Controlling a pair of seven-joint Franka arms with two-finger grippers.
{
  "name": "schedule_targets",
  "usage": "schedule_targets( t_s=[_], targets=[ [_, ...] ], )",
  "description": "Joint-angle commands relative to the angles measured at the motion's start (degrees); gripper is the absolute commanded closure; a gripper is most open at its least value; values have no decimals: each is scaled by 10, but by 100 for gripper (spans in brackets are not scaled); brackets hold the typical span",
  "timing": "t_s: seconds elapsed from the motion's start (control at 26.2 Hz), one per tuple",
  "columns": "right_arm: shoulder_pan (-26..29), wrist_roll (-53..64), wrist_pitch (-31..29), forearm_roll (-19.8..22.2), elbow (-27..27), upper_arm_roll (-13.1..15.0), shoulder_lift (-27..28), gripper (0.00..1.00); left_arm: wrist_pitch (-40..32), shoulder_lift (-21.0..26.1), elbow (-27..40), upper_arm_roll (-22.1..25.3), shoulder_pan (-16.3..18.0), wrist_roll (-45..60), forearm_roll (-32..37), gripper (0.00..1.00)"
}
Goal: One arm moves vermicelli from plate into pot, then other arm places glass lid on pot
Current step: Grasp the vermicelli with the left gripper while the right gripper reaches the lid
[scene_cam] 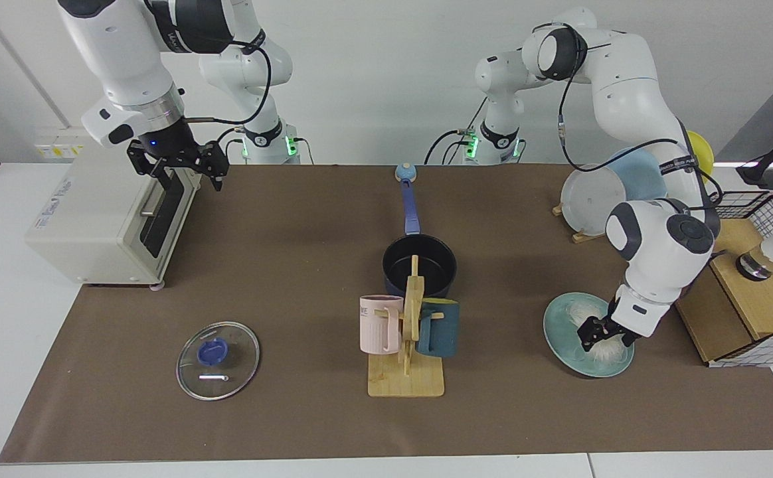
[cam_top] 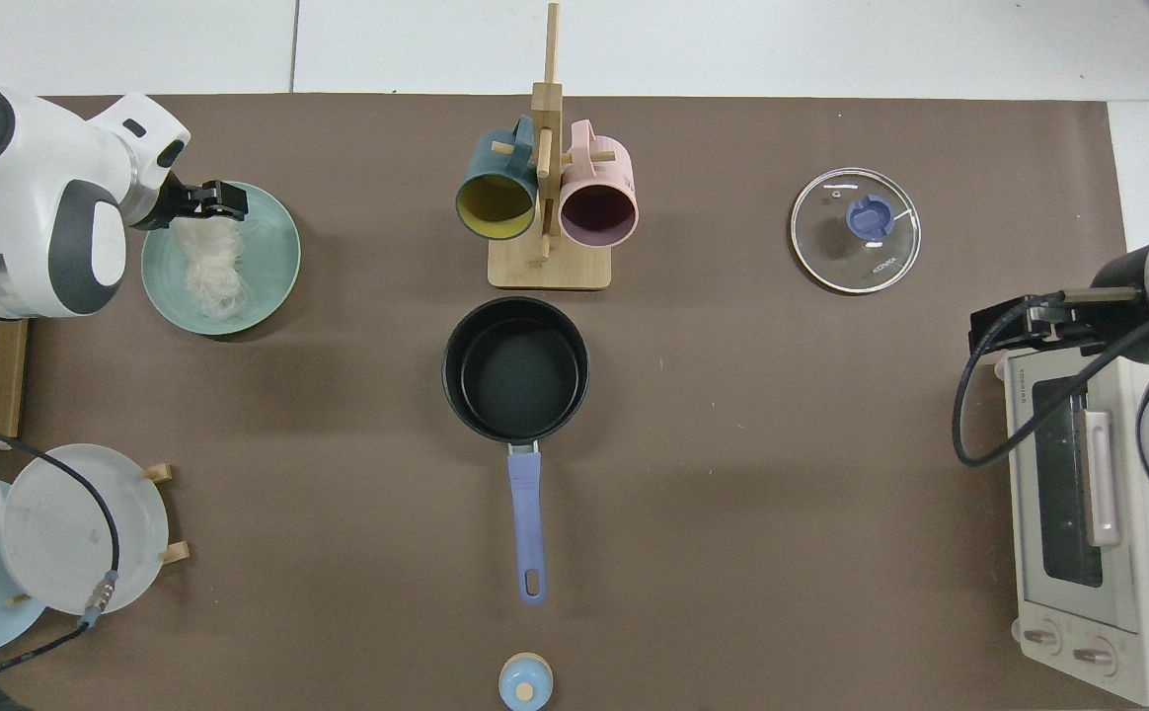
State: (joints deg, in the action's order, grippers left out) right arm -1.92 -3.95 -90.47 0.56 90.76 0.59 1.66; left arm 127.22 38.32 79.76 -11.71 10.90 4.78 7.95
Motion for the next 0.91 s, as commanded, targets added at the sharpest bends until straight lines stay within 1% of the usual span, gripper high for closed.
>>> schedule_targets(
  t_s=[0.0,0.04,0.08,0.15,0.19,0.34,0.5,0.69,0.76,0.88],
  targets=[
    [1,-5,32,8,-106,-4,93,0,14,4,8,3,-5,22,15,4],
    [0,-5,31,8,-117,-4,108,0,15,4,8,3,-5,29,15,13],
    [-1,-5,30,8,-131,-4,124,0,14,4,7,3,-5,40,15,29],
    [-2,-5,25,8,-162,-4,158,0,5,5,7,2,-5,70,8,81],
    [-3,-5,17,8,-175,-4,174,0,4,6,7,1,-5,88,9,100],
    [-2,-4,-22,10,-207,-3,228,0,2,5,7,2,-11,97,15,100],
    [-2,-3,-47,21,-241,-4,279,0,-14,3,0,2,-11,96,15,100],
    [-2,-2,-79,30,-281,-4,341,0,-72,-3,-38,-2,-12,96,17,100],
    [-2,1,-95,30,-291,-4,363,0,-96,-5,-51,-13,-11,99,16,100],
    [-2,15,-125,30,-299,-3,392,0,-139,-28,-64,-29,-11,104,16,100]
  ],
)
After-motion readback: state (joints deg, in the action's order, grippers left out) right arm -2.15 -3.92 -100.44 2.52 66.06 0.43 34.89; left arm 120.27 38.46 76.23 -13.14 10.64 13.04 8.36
